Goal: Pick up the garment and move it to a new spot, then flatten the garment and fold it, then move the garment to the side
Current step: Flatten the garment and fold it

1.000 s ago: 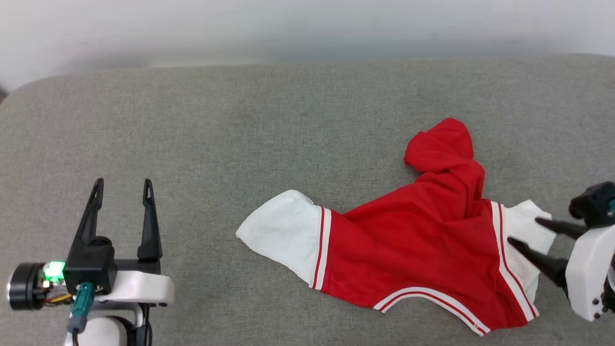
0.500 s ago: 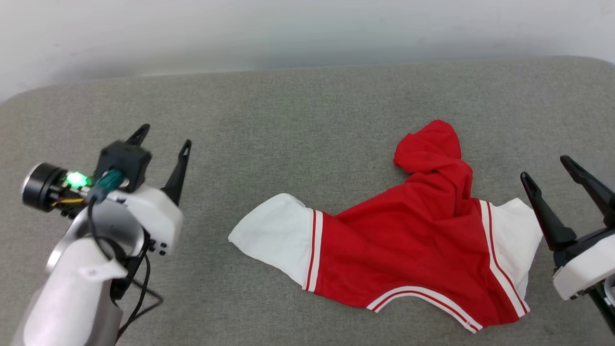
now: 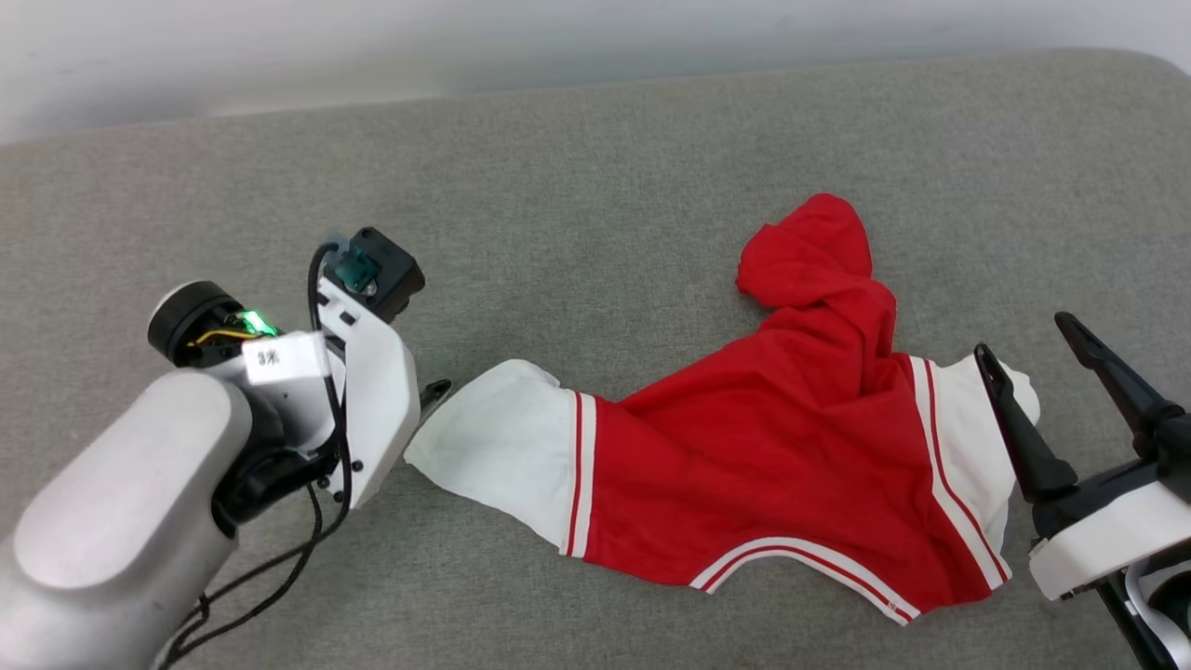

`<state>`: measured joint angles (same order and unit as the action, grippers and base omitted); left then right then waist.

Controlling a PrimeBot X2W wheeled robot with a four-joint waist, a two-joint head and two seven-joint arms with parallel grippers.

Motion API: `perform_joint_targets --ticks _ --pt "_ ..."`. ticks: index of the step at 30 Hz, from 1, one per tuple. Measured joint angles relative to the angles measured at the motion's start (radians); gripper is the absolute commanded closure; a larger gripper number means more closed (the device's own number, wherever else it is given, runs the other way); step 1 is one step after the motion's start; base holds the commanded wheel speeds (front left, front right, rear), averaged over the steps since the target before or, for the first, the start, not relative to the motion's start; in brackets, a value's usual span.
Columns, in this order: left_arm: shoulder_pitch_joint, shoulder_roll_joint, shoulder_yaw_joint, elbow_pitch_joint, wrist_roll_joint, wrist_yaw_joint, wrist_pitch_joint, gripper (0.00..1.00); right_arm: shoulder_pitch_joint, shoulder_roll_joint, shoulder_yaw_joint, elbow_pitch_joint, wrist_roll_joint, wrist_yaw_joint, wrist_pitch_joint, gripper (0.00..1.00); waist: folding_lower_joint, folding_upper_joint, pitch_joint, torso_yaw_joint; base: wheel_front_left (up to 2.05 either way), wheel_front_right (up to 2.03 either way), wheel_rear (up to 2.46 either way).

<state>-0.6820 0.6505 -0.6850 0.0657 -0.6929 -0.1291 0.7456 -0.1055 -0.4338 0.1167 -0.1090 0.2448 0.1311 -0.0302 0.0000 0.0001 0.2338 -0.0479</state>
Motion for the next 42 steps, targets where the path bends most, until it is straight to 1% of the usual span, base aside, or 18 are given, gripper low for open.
perform_joint_targets --ticks 3,6,12,15,16,17,21,23,29,34,36,39,40,41,42 --pt "-0.052 0.020 -0.070 0.027 -0.058 0.000 0.063 0.00 -0.013 0.004 0.010 -0.001 -0.004 0.000 -0.001 0.00 0.0000 0.0000 0.021 -0.013 0.00 0.00 0.00" --pt "-0.087 0.033 -0.142 0.062 -0.095 0.000 0.100 0.00 -0.030 0.008 0.020 0.005 -0.006 0.000 -0.005 0.00 0.0001 0.0000 0.044 -0.027 0.00 0.00 0.00" --pt "-0.108 0.046 -0.276 0.118 -0.147 0.000 0.128 0.00 -0.059 0.011 0.040 0.030 -0.006 0.000 -0.022 0.00 0.0000 0.0000 0.079 -0.054 0.00 0.00 0.00" --pt "-0.129 0.057 -0.324 0.135 -0.160 0.000 0.120 0.00 -0.071 0.012 0.043 0.046 -0.006 0.000 -0.026 0.00 0.0000 0.0000 0.086 -0.059 0.00 0.00 0.00" --pt "-0.136 0.058 -0.341 0.137 -0.160 0.000 0.109 0.71 -0.075 0.012 0.045 0.050 -0.006 0.000 -0.027 0.00 0.0000 0.0000 0.086 -0.058 0.00 0.00 0.00" --pt "-0.142 0.059 -0.349 0.142 -0.167 0.000 0.097 1.00 -0.078 0.013 0.044 0.054 -0.006 0.000 -0.029 0.00 0.0000 0.0000 0.085 -0.055 0.00 0.00 0.00" --pt "-0.147 0.057 -0.375 0.145 -0.197 0.000 0.031 1.00 -0.077 0.012 0.041 0.071 -0.005 0.000 -0.032 0.00 0.0000 0.0000 0.068 -0.036 0.00 0.00 0.00" --pt "-0.147 0.071 -0.377 0.138 -0.207 0.000 -0.007 1.00 -0.075 0.012 0.035 0.076 -0.003 0.000 -0.036 0.00 0.0000 -0.0001 0.056 -0.022 0.00 0.00 0.00" --pt "-0.101 0.180 -0.356 0.094 -0.253 0.002 -0.065 1.00 -0.040 0.014 0.012 0.096 0.000 0.000 -0.041 0.00 0.0000 0.0000 0.017 0.030 0.00 0.00 0.00" --pt "-0.022 0.294 -0.337 0.064 -0.293 0.052 -0.075 1.00 -0.029 0.019 0.008 0.106 0.000 0.000 -0.045 0.00 0.0000 0.0000 -0.004 0.066 0.00 0.00 0.00" --pt "0.014 0.317 -0.334 0.068 -0.317 0.075 -0.081 1.00 -0.029 0.019 0.010 0.107 0.000 0.000 -0.045 0.00 0.0000 0.0000 -0.004 0.071 0.00 0.00 0.00" --pt "0.046 0.326 -0.336 0.083 -0.320 0.095 -0.100 1.00 -0.030 0.020 0.015 0.113 -0.001 0.000 -0.045 0.00 0.0000 0.0000 -0.001 0.069 0.00 0.00 0.00" --pt "0.053 0.323 -0.332 0.085 -0.327 0.101 -0.112 0.83 -0.030 0.019 0.016 0.115 -0.001 0.000 -0.044 0.00 0.0000 0.0000 -0.002 0.069 0.00 0.00 0.00" --pt "0.057 0.318 -0.328 0.089 -0.331 0.109 -0.128 0.22 -0.031 0.018 0.016 0.117 -0.001 0.000 -0.044 0.00 0.0000 0.0000 -0.004 0.069 0.00 0.00 0.00" --pt "0.058 0.312 -0.326 0.090 -0.331 0.113 -0.138 0.00 -0.031 0.016 0.015 0.120 0.000 0.000 -0.044 0.00 0.0000 -0.0001 -0.008 0.070 0.00 0.00 0.00"
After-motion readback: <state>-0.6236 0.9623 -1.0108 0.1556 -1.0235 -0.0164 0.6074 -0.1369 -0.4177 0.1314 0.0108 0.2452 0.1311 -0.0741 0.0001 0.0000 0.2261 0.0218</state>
